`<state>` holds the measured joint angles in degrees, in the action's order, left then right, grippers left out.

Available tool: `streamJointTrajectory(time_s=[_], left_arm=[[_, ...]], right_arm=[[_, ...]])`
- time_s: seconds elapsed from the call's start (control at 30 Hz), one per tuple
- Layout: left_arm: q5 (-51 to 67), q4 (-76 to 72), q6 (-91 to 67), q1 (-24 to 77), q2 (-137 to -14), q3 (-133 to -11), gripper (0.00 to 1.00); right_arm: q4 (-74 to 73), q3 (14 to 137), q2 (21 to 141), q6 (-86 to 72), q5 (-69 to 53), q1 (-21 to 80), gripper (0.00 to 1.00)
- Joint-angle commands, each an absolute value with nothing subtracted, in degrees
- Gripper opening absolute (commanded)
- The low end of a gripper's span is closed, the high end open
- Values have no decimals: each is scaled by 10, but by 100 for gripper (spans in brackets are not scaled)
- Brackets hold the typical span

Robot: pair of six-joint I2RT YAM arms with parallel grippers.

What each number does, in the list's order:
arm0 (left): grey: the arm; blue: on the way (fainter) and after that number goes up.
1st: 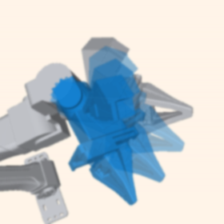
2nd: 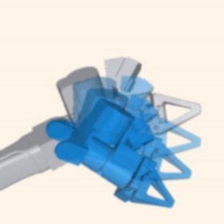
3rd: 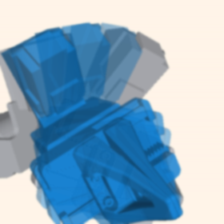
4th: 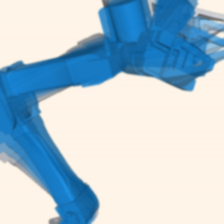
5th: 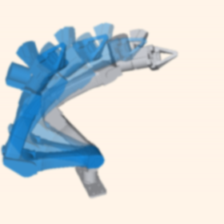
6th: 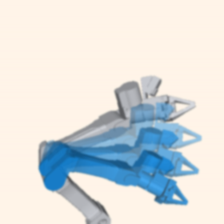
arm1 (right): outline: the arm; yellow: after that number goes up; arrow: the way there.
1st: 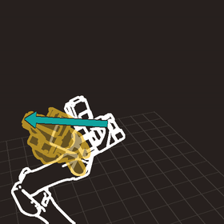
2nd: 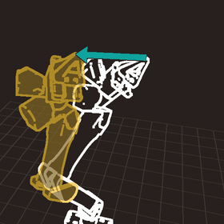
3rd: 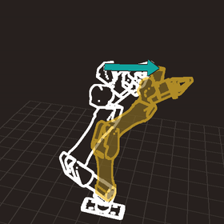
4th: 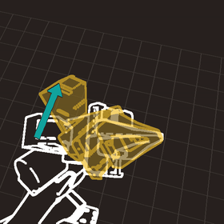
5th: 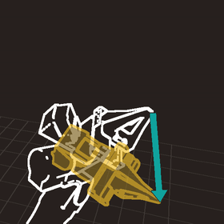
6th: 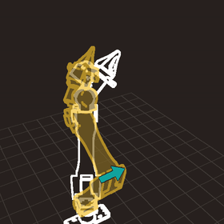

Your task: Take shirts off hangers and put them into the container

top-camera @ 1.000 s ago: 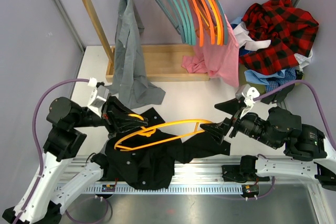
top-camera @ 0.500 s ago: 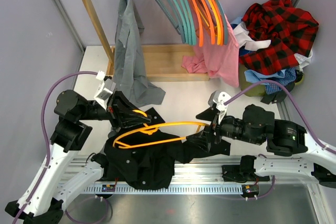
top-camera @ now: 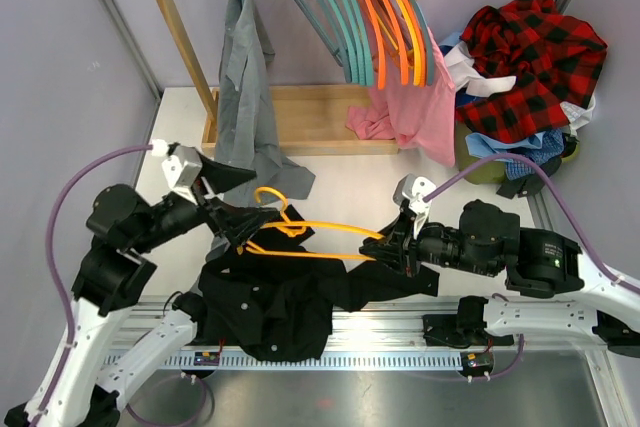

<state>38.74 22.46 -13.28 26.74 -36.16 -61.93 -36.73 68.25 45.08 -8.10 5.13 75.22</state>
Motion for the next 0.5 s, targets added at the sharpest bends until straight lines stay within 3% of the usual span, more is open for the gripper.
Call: streamJointTrajectory(time_s=[0.0, 0.23, 0.47], left_arm=[[143, 272, -101, 267, -314, -643, 99], [-34, 315, -100, 267, -234, -631, 99], [-62, 355, -127, 267, -179, -607, 99]], right_arm=[[-359, 706, 439, -76, 118, 751, 0], [-278, 683, 420, -55, 396, 751, 0], [-83, 679, 522, 87, 488, 751, 0]])
